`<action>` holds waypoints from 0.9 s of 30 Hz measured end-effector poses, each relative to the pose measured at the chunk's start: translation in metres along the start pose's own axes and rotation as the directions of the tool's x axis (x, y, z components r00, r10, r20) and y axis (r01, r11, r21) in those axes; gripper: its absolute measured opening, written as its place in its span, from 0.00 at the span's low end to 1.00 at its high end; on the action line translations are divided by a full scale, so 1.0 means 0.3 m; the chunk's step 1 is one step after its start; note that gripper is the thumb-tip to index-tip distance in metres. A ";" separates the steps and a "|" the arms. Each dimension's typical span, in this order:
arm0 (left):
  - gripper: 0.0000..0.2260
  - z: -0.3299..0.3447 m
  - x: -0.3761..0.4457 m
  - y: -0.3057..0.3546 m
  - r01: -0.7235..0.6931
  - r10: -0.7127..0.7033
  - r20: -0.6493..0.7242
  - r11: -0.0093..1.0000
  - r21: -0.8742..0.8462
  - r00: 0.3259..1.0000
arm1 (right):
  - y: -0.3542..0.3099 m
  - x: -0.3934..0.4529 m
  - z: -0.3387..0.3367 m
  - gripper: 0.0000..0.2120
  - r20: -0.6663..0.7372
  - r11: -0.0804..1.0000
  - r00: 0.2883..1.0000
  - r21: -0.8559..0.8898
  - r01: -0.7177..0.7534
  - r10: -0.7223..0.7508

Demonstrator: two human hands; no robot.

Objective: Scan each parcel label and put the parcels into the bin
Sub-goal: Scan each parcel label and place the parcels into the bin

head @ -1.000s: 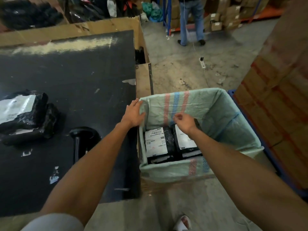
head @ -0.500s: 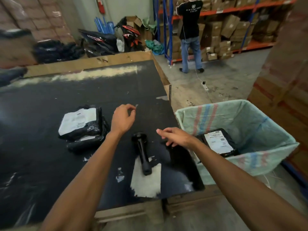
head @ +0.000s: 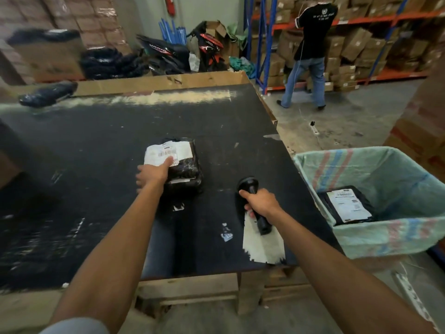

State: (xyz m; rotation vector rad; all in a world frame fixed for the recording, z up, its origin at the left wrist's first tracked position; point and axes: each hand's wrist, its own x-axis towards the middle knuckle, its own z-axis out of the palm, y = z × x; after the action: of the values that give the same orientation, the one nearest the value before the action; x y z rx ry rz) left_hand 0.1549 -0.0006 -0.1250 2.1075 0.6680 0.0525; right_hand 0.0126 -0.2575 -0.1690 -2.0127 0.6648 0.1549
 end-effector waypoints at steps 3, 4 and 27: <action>0.46 -0.019 0.025 -0.012 0.029 -0.023 0.054 0.993 -0.115 0.998 | -0.006 0.005 0.000 0.21 -0.004 1.000 1.000 0.002 -0.007 0.007; 0.46 -0.022 0.026 -0.010 0.025 -0.021 0.036 0.993 -0.115 0.999 | -0.006 0.006 0.001 0.21 -0.006 1.000 1.000 0.003 -0.006 0.006; 0.27 -0.007 -0.198 0.078 0.248 0.158 0.551 0.769 -0.589 0.819 | -0.099 -0.047 0.000 0.09 0.134 0.827 0.890 0.449 0.338 -0.437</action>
State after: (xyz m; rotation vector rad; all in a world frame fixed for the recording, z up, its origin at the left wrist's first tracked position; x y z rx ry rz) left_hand 0.1140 -0.0382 -0.0934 1.3162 0.2619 -0.3381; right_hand 0.0161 -0.2407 -0.1409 -1.6381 0.1060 -0.0014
